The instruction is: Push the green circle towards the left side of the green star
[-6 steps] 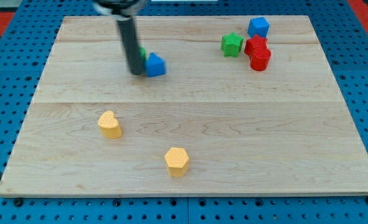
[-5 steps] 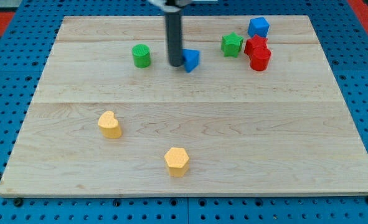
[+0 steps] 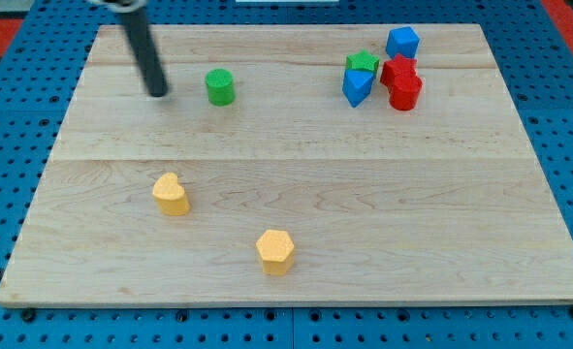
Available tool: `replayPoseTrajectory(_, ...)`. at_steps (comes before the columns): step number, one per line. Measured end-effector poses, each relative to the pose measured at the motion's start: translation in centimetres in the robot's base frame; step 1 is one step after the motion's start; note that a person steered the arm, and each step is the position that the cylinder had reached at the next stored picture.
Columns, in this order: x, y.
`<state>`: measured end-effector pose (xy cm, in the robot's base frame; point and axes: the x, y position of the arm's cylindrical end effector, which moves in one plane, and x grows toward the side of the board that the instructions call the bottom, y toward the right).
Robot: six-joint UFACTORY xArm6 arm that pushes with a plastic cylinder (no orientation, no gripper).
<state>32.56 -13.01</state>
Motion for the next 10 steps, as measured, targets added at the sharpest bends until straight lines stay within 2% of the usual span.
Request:
replayPoseTrajectory(1,0.0,8.3)
replayPoseTrajectory(2,-0.8,12.0)
replayPoseTrajectory(3,-4.1,17.4)
replayPoseTrajectory(4,-2.3,10.3)
replayPoseTrajectory(5,2.8,-0.1)
replayPoseTrajectory(6,10.2,-9.6)
replayPoseTrajectory(7,18.6,-11.2)
replayPoseTrajectory(8,19.1,-2.3)
replayPoseTrajectory(9,17.2,3.0)
replayPoseTrajectory(10,17.2,10.4)
